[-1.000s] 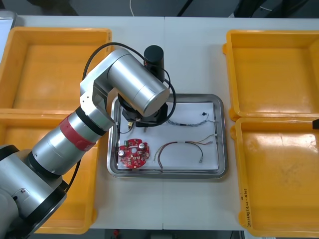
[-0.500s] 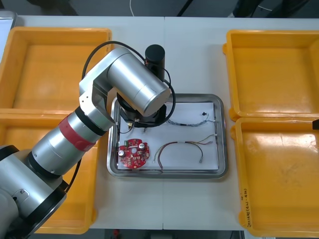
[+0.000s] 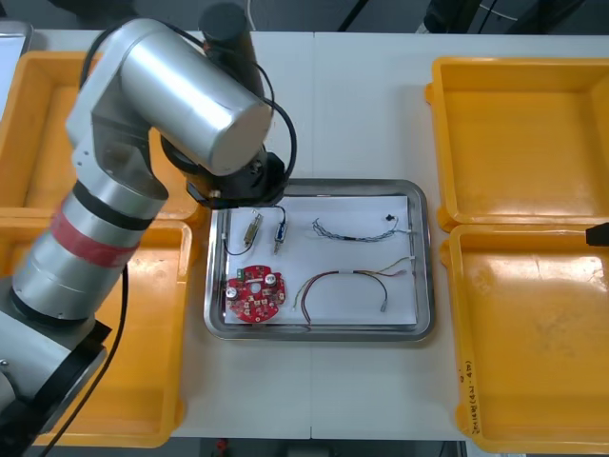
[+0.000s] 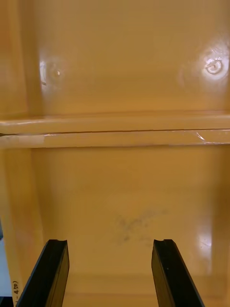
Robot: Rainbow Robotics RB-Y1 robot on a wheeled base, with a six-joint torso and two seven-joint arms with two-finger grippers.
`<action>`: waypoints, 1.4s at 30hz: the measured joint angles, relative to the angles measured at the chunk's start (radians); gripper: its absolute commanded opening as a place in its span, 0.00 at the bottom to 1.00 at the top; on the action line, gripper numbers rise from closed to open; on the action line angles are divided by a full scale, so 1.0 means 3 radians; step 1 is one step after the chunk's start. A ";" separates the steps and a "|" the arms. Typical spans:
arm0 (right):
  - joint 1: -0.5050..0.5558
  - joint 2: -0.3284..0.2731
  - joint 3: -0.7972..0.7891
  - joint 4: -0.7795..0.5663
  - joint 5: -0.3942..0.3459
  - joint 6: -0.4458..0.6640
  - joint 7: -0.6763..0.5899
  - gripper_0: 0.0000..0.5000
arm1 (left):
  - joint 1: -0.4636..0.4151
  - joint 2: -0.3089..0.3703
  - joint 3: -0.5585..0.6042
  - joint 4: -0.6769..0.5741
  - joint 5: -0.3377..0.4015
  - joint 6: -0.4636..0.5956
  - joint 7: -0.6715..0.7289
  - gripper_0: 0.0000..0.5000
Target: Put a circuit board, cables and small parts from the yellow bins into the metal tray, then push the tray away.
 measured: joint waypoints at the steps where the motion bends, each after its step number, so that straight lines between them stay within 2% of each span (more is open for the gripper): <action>1: -0.0002 0.0000 0.0018 -0.0030 -0.0014 0.0000 0.0000 1.00 | 0.0001 0.0044 0.0046 -0.0063 0.0050 0.0002 0.0000 1.00; 5: -0.0034 0.0000 0.0160 -0.0132 -0.0076 0.0000 0.0000 1.00 | 0.0024 0.0211 0.0230 -0.0326 0.0227 0.0007 0.0000 1.00; 9: -0.0137 0.0000 0.0363 -0.0169 -0.0238 0.0000 0.0000 1.00 | 0.0108 0.0372 0.0435 -0.0626 0.0403 0.0010 0.0000 1.00; 17: -0.0463 0.0000 0.0807 -0.0194 -0.0339 0.0000 0.0000 1.00 | 0.0484 0.0719 0.0839 -0.1242 0.0799 0.0013 0.0000 1.00; 26: -0.0934 0.0000 0.1506 -0.0199 -0.0360 0.0000 0.0000 1.00 | 0.0856 0.1044 0.1346 -0.1507 0.1231 0.0014 -0.0001 1.00; 30: -0.1129 0.0023 0.1794 -0.0199 -0.0353 0.0000 0.0000 1.00 | 0.1004 0.1120 0.1544 -0.1512 0.1271 0.0014 -0.0004 1.00; 35: -0.1388 0.0160 0.2139 -0.0191 -0.0322 0.0000 0.0001 1.00 | 0.1187 0.1166 0.1700 -0.1528 0.1254 0.0014 -0.0056 1.00; 42: -0.1712 0.0344 0.2636 -0.0079 -0.0268 0.0000 0.0016 1.00 | 0.1484 0.1217 0.1950 -0.1538 0.1222 0.0015 -0.0587 1.00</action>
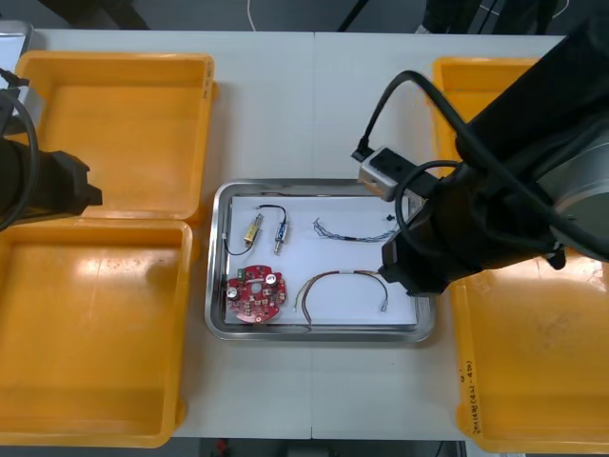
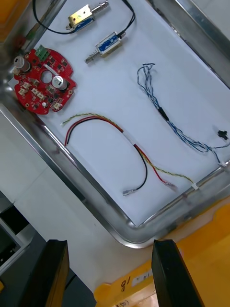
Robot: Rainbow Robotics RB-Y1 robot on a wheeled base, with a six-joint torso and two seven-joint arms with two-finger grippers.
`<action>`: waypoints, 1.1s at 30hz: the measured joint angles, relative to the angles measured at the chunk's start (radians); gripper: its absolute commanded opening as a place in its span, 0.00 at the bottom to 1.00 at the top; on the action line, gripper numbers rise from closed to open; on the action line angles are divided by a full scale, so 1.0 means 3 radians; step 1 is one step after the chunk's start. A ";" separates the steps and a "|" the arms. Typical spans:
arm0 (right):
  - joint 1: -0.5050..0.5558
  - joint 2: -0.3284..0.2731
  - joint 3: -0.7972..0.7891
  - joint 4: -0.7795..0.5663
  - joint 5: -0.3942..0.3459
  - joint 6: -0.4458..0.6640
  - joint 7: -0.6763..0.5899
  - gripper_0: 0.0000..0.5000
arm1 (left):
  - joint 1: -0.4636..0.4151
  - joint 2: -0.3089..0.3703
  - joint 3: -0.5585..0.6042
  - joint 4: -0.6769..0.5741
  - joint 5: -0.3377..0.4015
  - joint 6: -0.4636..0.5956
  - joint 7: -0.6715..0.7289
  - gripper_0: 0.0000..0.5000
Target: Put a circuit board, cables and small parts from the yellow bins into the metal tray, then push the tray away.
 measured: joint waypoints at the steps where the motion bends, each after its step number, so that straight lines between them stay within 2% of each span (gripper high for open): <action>1: -0.0033 0.0020 0.0064 0.0028 0.0025 0.0000 0.0007 1.00 | 0.0040 0.0012 0.0031 0.0000 0.0000 0.0000 -0.0094 1.00; 4: -0.0123 0.0057 0.0252 0.0126 0.0070 0.0000 0.0024 1.00 | 0.0159 0.0051 0.0113 -0.0002 0.0000 0.0000 -0.0271 1.00; 8: -0.0214 0.0071 0.0491 0.0226 0.0135 0.0000 0.0089 1.00 | 0.0319 0.0104 0.0189 -0.0004 0.0000 0.0000 -0.0285 1.00; 14: -0.0303 0.0100 0.0841 0.0253 0.0455 0.0000 0.0775 1.00 | 0.0496 0.0169 0.0240 -0.0027 0.0002 0.0000 -0.0285 1.00; 19: -0.0329 0.0208 0.1034 0.0353 0.0565 0.0000 0.0803 1.00 | 0.0584 0.0199 0.0268 -0.0032 0.0009 0.0000 -0.0285 1.00; 24: -0.0342 0.0368 0.1211 0.0519 0.0602 -0.0019 0.1123 1.00 | 0.0629 0.0218 0.0270 -0.0034 0.0011 0.0000 -0.0285 1.00; 28: -0.0353 0.0457 0.1366 0.0590 0.0650 -0.0196 0.1304 1.00 | 0.0654 0.0223 0.0270 -0.0035 0.0019 0.0000 -0.0285 1.00; 33: -0.0369 0.0470 0.1606 0.0632 0.0786 -0.0419 0.1431 1.00 | 0.0715 0.0228 0.0270 -0.0035 0.0061 0.0000 -0.0285 1.00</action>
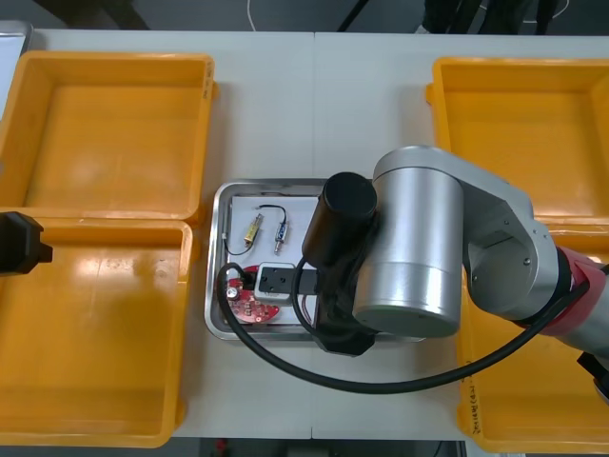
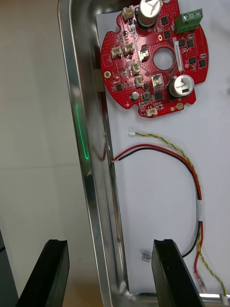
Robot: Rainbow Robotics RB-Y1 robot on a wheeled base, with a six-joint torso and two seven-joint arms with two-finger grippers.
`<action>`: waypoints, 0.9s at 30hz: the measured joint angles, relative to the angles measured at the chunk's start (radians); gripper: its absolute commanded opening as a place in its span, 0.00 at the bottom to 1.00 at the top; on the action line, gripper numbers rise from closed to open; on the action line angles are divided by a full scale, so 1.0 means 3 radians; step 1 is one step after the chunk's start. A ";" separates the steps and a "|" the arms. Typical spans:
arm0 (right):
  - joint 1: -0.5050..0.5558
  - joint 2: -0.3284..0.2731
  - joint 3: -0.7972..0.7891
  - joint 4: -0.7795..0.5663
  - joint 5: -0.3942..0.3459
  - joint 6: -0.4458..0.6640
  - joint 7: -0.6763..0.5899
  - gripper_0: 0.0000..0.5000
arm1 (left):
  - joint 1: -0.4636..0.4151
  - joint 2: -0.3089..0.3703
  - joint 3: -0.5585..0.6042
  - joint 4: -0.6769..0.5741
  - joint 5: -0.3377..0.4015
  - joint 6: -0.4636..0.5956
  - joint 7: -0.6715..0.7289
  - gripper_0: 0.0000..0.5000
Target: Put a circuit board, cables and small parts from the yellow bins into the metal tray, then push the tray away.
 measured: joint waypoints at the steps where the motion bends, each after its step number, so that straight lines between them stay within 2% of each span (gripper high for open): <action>1: -0.0004 0.0000 0.0050 0.0001 0.0045 -0.0028 0.0022 1.00 | 0.0014 0.0000 0.0000 0.0000 0.0015 0.0000 0.0000 1.00; 7: -0.0068 0.0000 0.0365 0.0023 0.0216 -0.0146 0.0043 1.00 | 0.0040 0.0000 0.0000 -0.0001 0.0071 0.0000 0.0000 1.00; 15: -0.0139 0.0009 0.0615 0.0199 0.0232 -0.0334 0.0043 1.00 | 0.0040 0.0001 0.0000 -0.0001 0.0089 0.0000 0.0000 1.00; 27: -0.0186 0.0136 0.0773 0.0560 0.0315 -0.0550 0.0043 1.00 | 0.0040 0.0001 0.0000 -0.0001 0.0092 0.0000 0.0000 1.00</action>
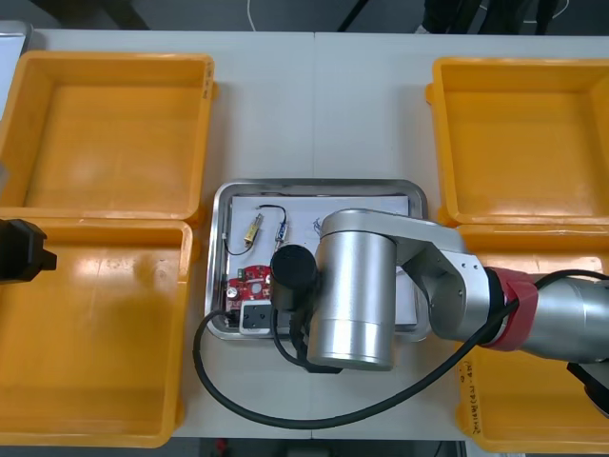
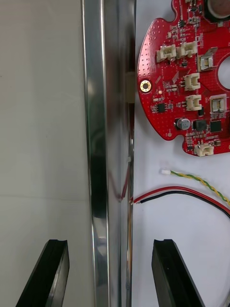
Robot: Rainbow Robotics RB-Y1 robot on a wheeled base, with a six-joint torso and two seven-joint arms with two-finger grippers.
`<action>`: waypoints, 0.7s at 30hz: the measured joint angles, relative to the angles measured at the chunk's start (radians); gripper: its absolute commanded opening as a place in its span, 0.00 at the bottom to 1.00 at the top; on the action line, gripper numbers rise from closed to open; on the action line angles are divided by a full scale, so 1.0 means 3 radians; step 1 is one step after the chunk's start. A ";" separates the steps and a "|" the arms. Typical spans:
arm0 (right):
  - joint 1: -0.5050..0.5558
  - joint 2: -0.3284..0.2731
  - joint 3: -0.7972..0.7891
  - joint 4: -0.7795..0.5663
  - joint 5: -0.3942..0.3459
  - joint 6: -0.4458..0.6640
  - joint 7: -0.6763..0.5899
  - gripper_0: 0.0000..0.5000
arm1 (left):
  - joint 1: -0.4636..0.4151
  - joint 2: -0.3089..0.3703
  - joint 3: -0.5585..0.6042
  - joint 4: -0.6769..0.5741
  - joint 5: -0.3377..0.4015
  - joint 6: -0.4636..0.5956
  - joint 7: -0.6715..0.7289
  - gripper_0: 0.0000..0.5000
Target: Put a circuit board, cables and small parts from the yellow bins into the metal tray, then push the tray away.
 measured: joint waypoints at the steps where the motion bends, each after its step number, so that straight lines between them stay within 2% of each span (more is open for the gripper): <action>1: -0.0009 0.0002 0.0021 0.0021 0.0000 -0.0007 0.0000 1.00 | 0.0000 0.0000 0.0000 0.0000 0.0000 0.0000 0.0000 1.00; 16: -0.0073 0.0021 0.0218 0.0197 0.0021 -0.0146 0.0000 1.00 | 0.0000 0.0000 0.0000 0.0000 0.0001 0.0000 0.0000 1.00; 21: -0.0074 0.0055 0.0305 0.0307 0.0140 -0.0231 0.0000 1.00 | 0.0000 0.0000 0.0000 0.0000 0.0001 0.0000 0.0000 1.00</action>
